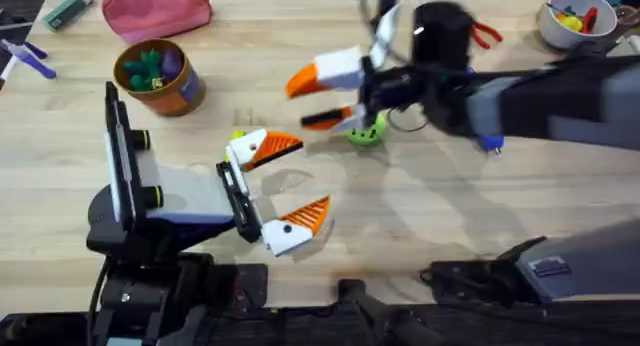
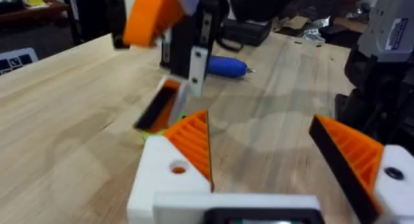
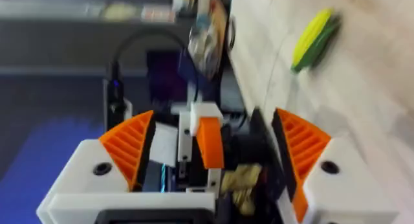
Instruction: Pick up the gripper from the table and insert it into the empty holder that is missing its gripper. Then pick up a screw, insert it into the mounting hole, and use the screwdriver to tighten it. Finally, clean up the table by picking up the vegetable and placing it into the bucket.
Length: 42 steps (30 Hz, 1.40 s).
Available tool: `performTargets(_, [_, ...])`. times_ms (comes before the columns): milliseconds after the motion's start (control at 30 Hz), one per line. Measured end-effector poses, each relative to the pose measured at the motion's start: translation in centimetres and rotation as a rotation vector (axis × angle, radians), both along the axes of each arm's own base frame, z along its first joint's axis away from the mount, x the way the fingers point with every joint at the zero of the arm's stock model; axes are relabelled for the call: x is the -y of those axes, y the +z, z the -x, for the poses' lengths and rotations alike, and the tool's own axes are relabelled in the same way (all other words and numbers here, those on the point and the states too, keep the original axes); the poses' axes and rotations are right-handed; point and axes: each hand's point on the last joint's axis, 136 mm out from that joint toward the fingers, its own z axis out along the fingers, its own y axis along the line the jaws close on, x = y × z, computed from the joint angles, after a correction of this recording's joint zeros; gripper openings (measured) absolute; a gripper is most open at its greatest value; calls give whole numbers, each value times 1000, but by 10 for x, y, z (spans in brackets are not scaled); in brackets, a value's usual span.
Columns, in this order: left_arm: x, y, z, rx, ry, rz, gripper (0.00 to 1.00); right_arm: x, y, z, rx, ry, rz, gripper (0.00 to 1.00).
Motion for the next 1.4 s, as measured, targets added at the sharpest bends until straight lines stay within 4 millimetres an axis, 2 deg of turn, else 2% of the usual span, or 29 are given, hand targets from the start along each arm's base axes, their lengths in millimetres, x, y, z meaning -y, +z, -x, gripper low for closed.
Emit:
performTargets(133, [0, 0, 0, 0, 0, 0, 951, 36, 7, -19, 19, -163, 86, 992])
performTargets(267, [0, 0, 0, 0, 0, 0, 951, 73, 7, -25, 62, -307, 208, 993])
performTargets(467, [0, 0, 0, 0, 0, 0, 951, 118, 14, -14, 138, -410, 402, 993])
performTargets(633, [0, 0, 0, 0, 0, 0, 950, 141, 21, -5, 198, -407, 620, 992])
performTargets(767, [0, 0, 0, 0, 0, 0, 950, 150, 32, -2, 290, -386, 782, 993])
performTargets(900, [0, 0, 0, 0, 0, 0, 951, 155, 31, 2, 342, -338, 954, 993])
performTargets(1067, [0, 0, 0, 0, -1, 0, 950, 156, 12, 1, 360, -240, 1168, 992])
performTargets(1233, [0, 0, 0, 0, -1, 0, 950, 147, -7, -10, 364, -149, 1308, 984])
performTargets(1400, [0, 0, 0, 0, -1, 0, 951, 144, -31, -17, 334, -90, 1380, 905])
